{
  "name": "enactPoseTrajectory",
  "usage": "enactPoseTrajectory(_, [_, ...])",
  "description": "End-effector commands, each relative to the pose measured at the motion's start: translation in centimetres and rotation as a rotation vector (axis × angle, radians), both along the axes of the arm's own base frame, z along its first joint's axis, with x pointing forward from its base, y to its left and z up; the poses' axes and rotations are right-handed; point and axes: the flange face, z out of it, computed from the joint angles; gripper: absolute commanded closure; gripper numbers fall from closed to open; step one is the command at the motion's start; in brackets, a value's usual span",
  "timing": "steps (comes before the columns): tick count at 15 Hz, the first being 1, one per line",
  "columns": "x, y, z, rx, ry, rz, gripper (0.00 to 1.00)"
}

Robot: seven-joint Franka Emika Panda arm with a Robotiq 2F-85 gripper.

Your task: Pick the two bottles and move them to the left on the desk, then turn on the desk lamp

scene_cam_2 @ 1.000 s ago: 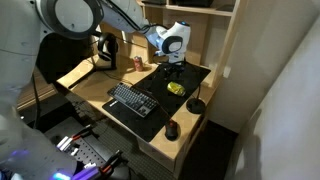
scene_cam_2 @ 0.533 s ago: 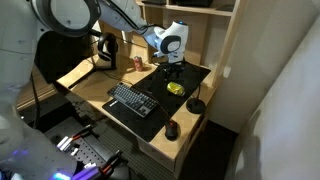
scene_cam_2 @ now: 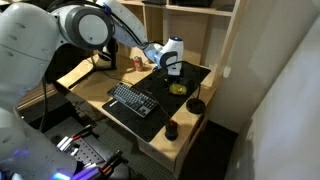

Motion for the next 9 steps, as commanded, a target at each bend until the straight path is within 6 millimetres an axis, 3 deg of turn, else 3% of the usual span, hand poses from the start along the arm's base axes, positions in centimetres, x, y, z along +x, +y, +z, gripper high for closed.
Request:
enactPoseTrajectory(1, [1.4, -0.7, -2.1, -0.042, -0.052, 0.005, 0.00])
enactPoseTrajectory(4, [1.6, -1.4, -3.2, -0.063, -0.068, 0.009, 0.00])
enactPoseTrajectory(5, [1.9, -1.4, -3.2, -0.070, -0.076, 0.017, 0.25])
enactPoseTrajectory(6, [1.9, -1.5, -3.3, -0.074, -0.077, 0.020, 0.26])
enactPoseTrajectory(9, [2.3, -1.6, -2.6, -0.067, -0.086, 0.019, 0.45])
